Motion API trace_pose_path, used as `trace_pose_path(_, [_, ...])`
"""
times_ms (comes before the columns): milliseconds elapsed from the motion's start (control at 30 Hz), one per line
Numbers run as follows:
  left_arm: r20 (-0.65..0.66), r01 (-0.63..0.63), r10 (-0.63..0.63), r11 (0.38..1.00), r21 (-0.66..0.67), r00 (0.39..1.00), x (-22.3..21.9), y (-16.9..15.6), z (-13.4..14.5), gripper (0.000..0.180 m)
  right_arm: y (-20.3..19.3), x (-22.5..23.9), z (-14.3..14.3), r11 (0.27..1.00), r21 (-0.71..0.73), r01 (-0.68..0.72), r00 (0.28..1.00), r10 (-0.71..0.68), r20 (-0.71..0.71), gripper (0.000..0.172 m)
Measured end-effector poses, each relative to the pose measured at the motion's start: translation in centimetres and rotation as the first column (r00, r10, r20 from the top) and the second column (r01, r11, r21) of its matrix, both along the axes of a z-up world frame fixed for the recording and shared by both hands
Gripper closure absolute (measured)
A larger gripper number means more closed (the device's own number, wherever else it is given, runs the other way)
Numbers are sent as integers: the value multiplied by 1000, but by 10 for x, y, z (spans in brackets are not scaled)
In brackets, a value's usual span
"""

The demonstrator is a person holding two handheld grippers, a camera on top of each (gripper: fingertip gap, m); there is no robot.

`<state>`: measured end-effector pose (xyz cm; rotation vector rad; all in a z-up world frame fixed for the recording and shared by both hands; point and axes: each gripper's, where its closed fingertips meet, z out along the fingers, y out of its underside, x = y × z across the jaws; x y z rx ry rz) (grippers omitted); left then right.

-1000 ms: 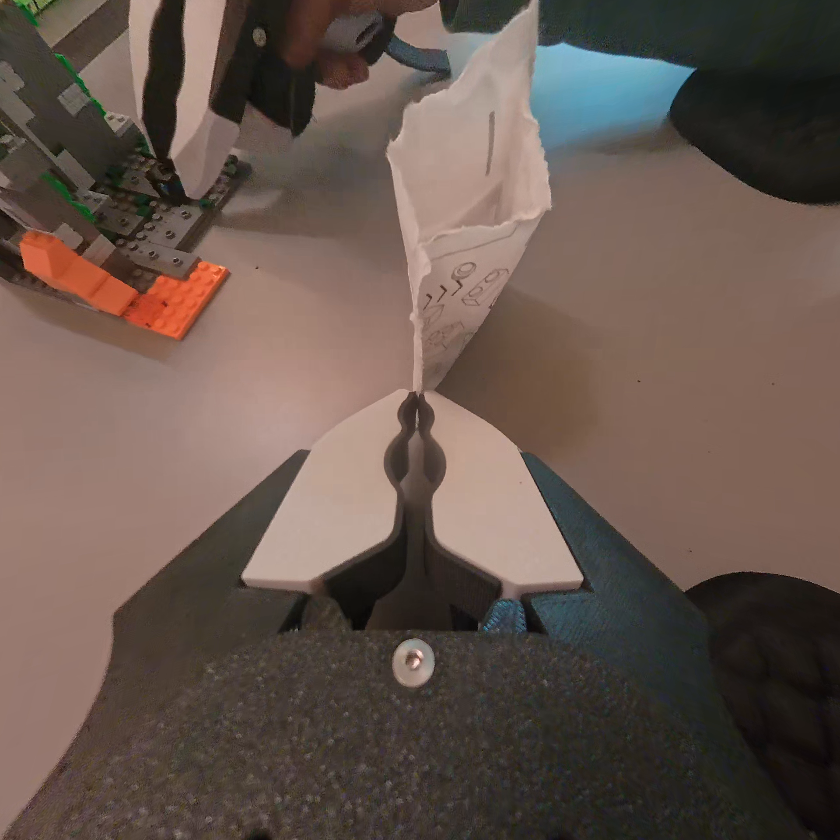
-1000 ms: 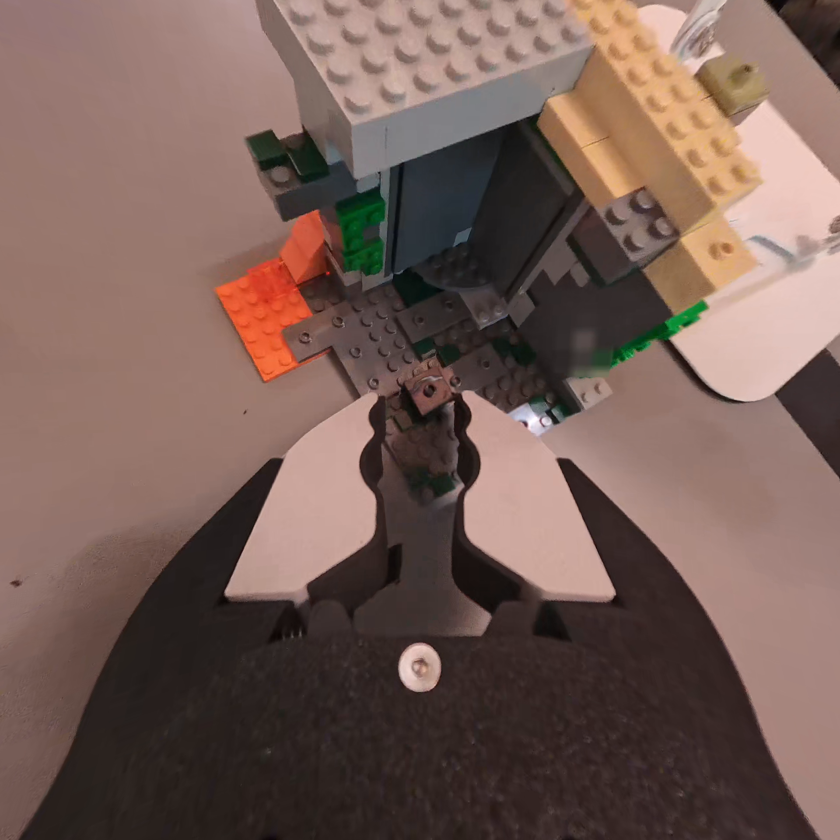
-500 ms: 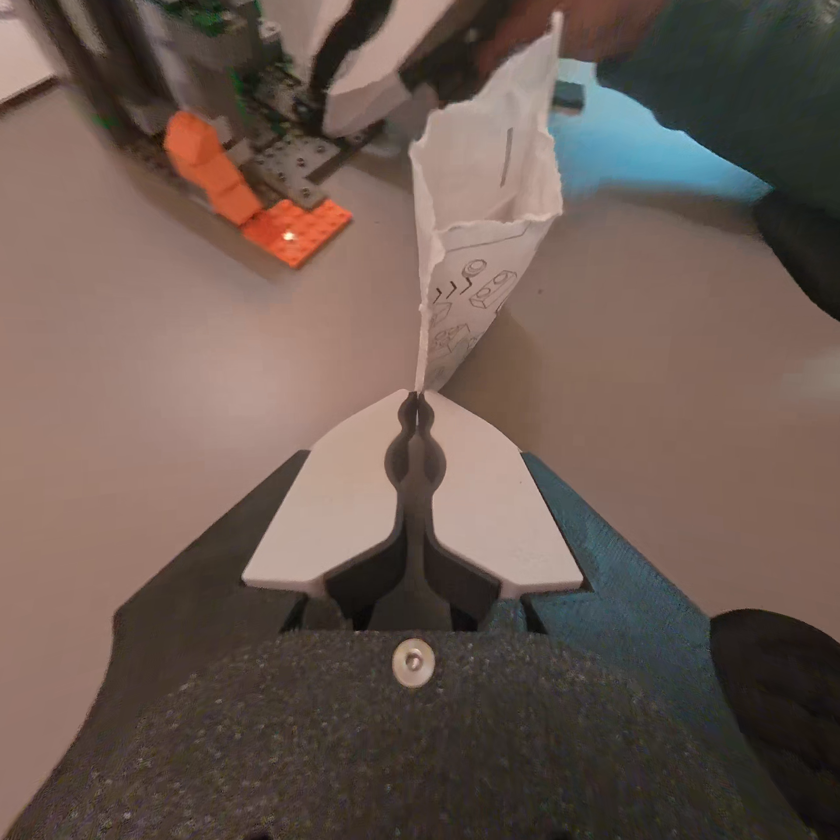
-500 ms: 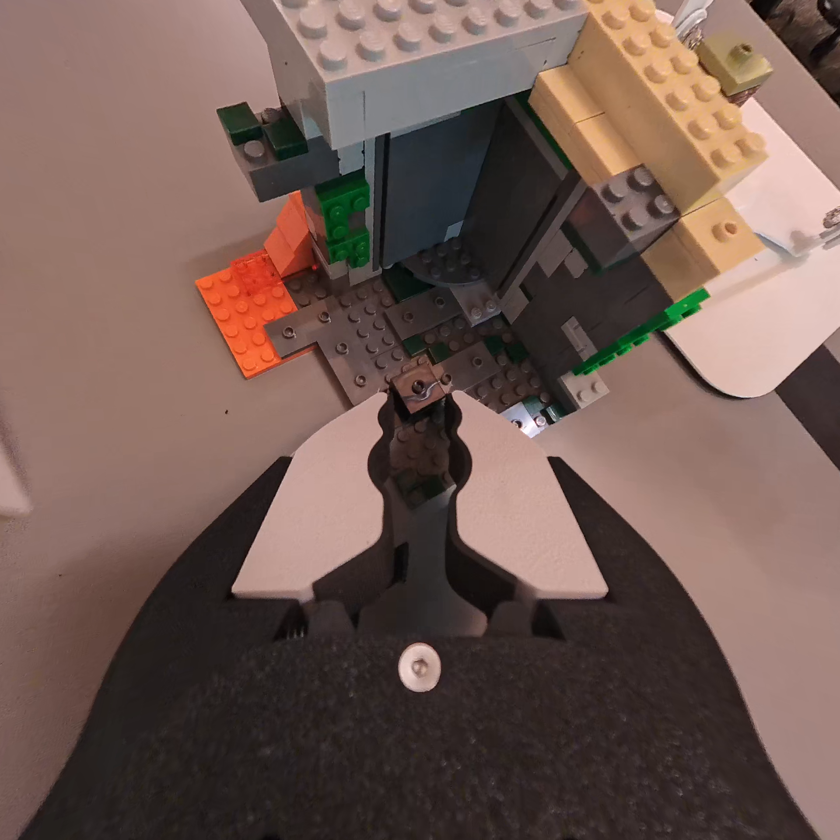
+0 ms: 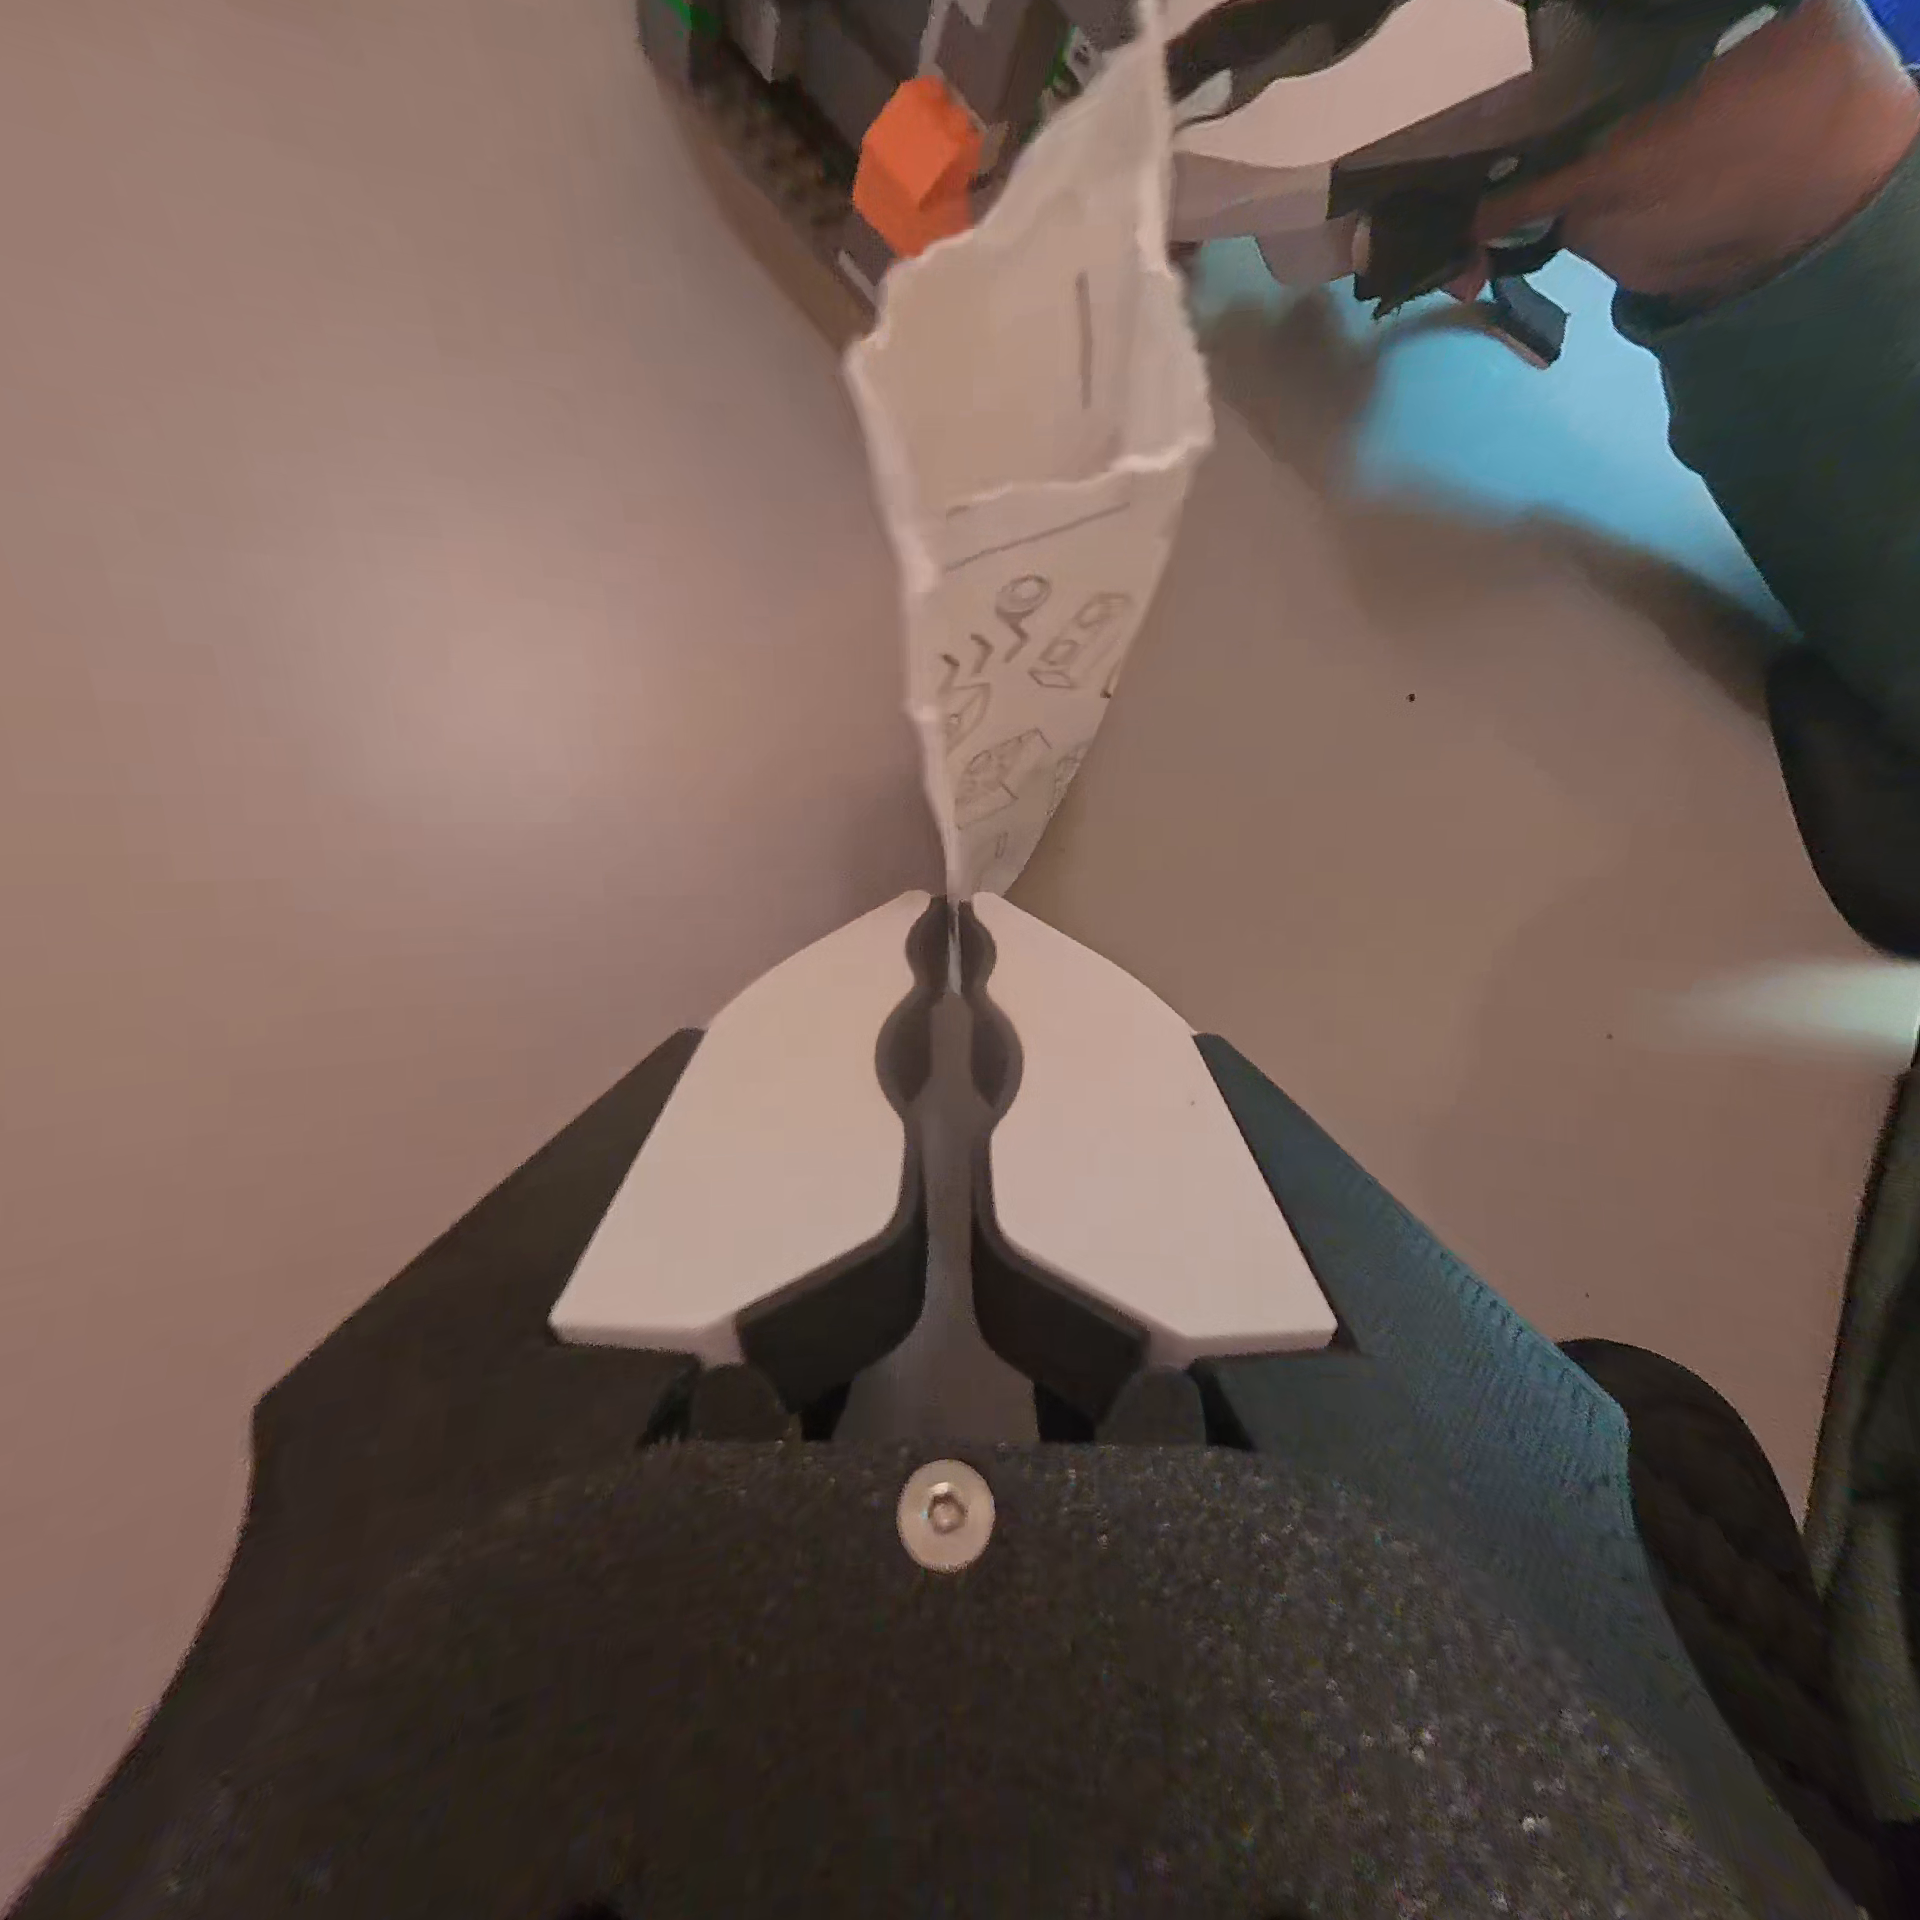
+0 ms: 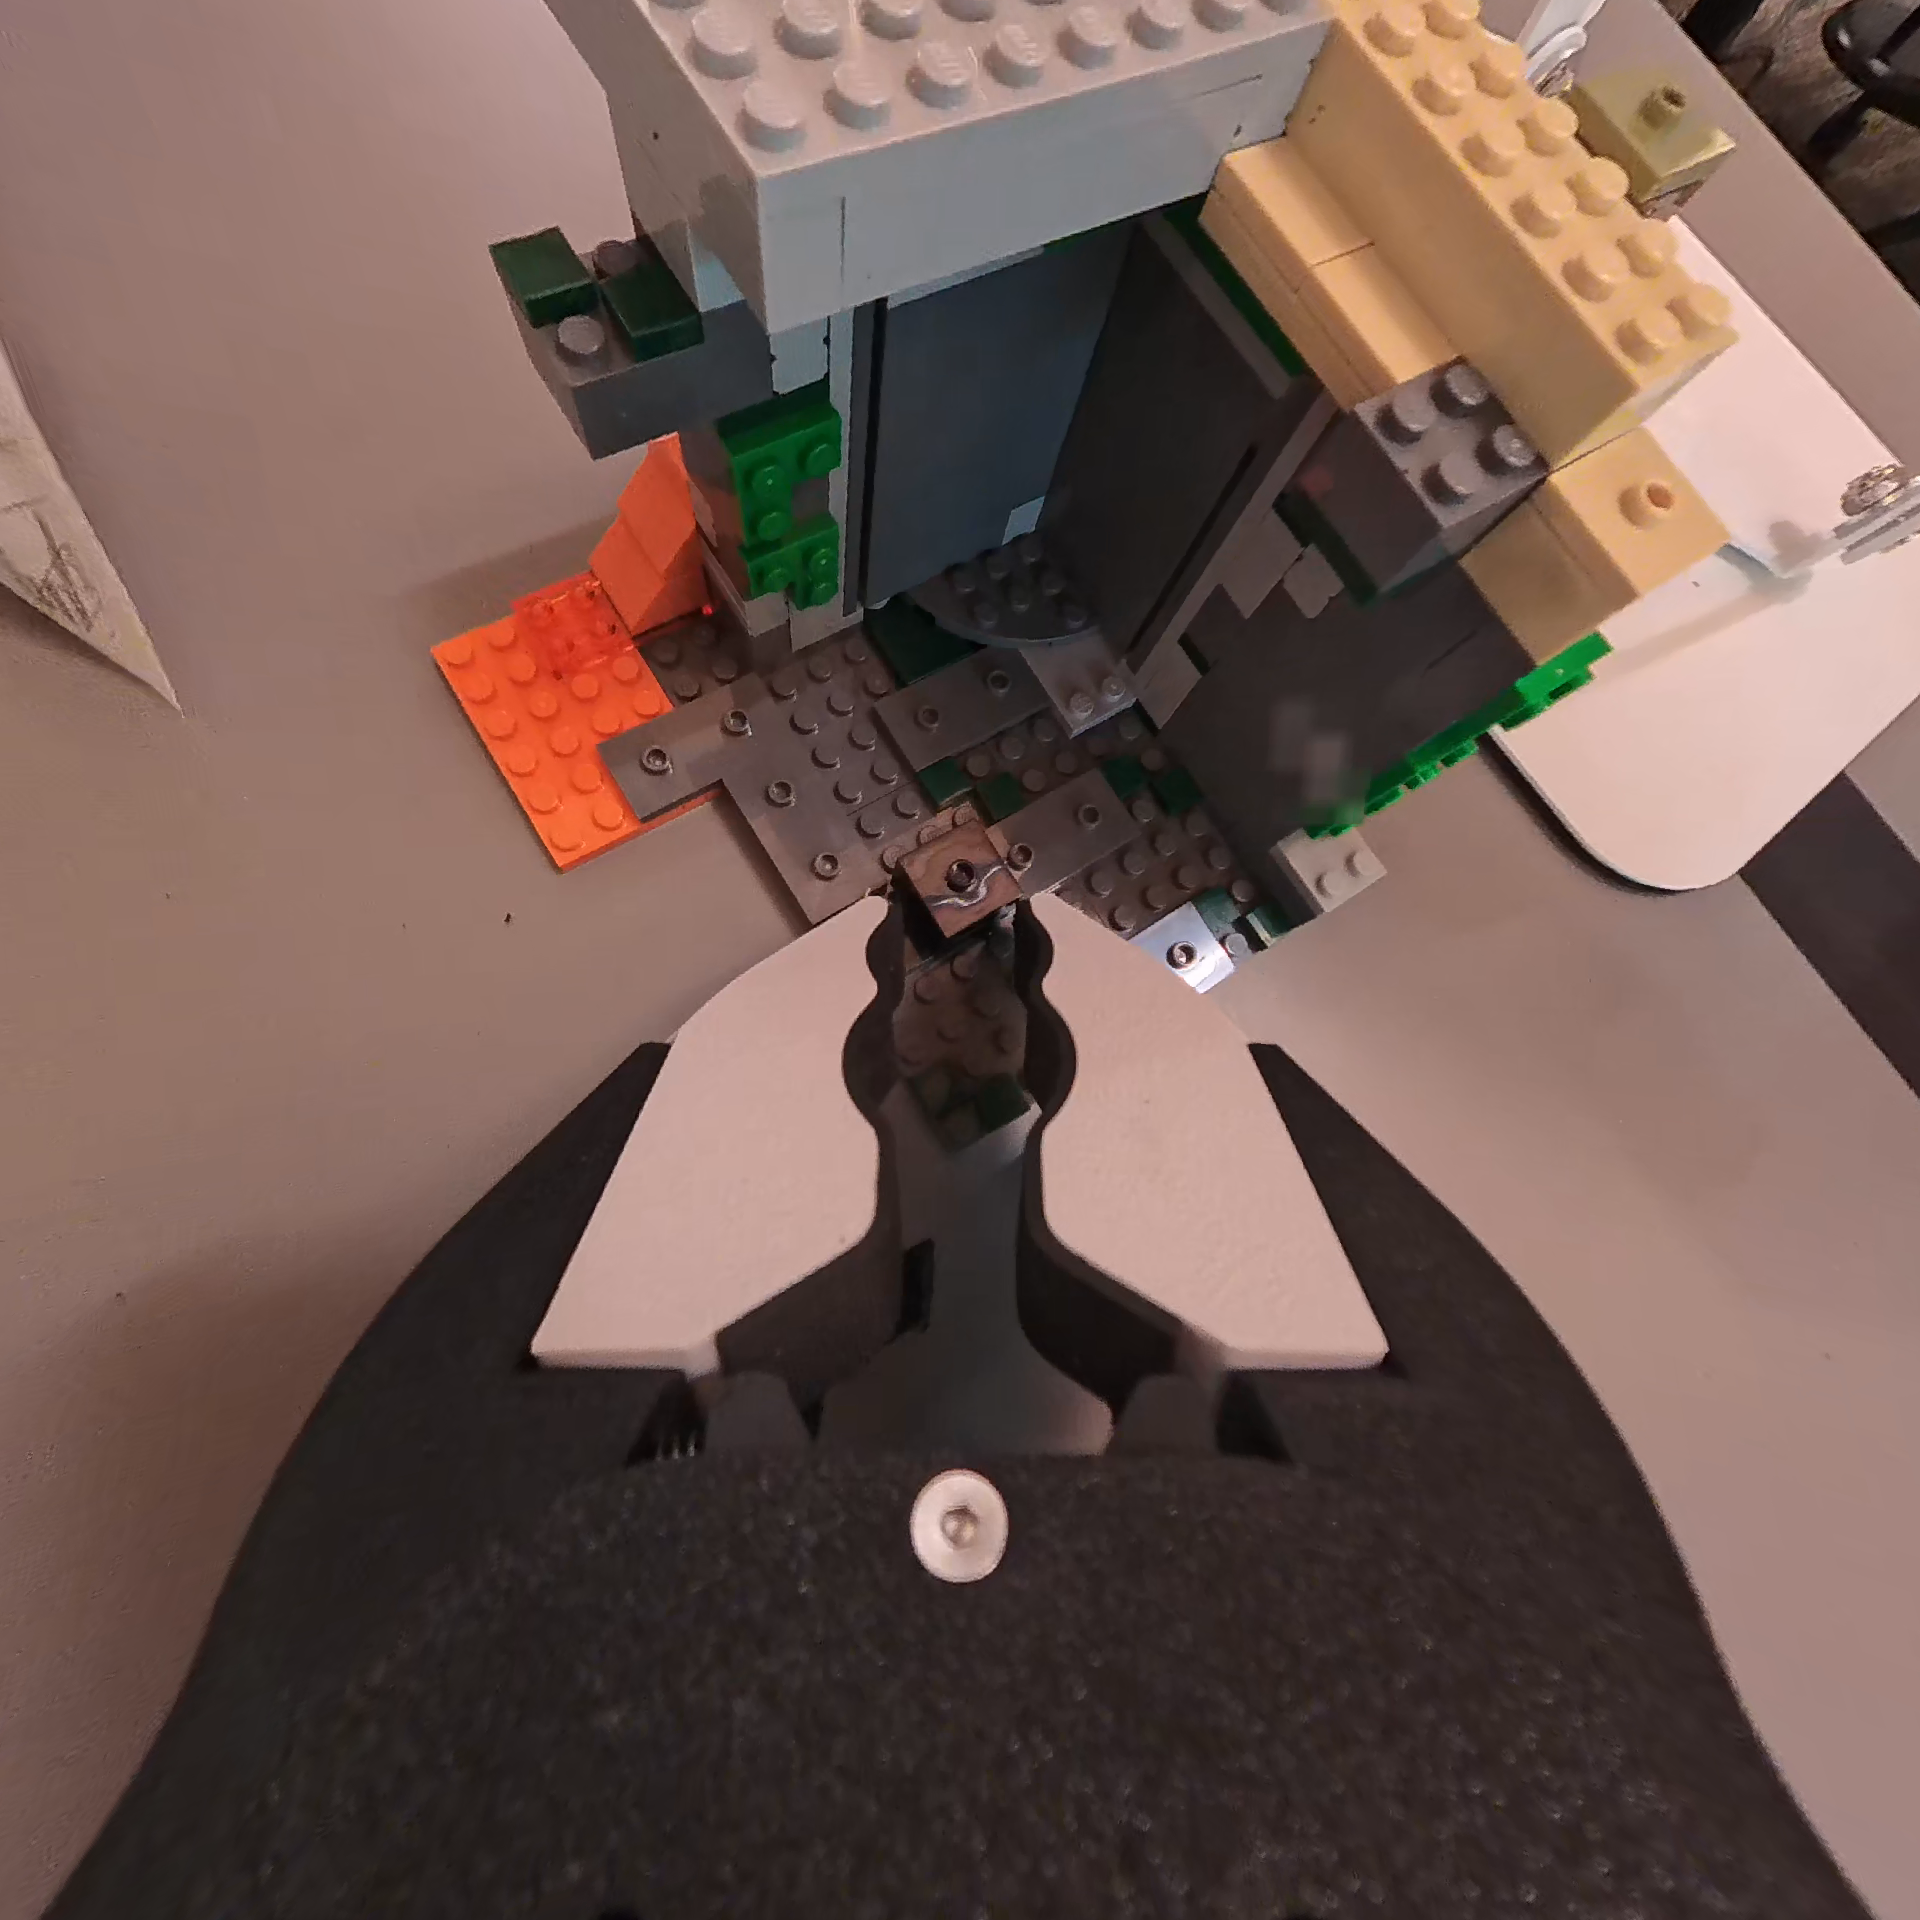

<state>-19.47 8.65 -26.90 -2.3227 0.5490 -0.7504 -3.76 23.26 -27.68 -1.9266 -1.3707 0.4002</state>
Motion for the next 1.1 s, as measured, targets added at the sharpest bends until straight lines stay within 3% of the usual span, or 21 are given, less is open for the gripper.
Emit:
trace_pose_path(33, [1,-10,10,1000,2,1000,-2,0,1,174,0,0,0,1000,3,-2,1000,2,0,152])
trace_pose_path(233, [-50,-114,116,992,48,992,-24,12,9,167,0,0,0,1000,1,-7,1000,7,-6,152])
trace_pose_path(367, [-124,-142,166,973,184,978,-26,18,37,168,2,0,0,1000,-3,-19,1000,19,-8,150])
trace_pose_path(533, [-185,36,15,961,272,983,33,20,53,169,4,-3,0,999,-17,-48,999,48,2,145])
trace_pose_path(733, [-334,255,-172,940,225,927,110,41,24,164,1,-12,-1,992,-65,-104,995,104,-7,151])
trace_pose_path(967, [-474,281,-151,935,216,867,135,88,2,163,-11,-14,-1,983,-100,-152,988,149,-39,155])
trace_pose_path(1100, [-608,379,-169,895,236,776,137,99,-3,159,-25,-12,-1,966,-135,-220,975,218,-29,156])
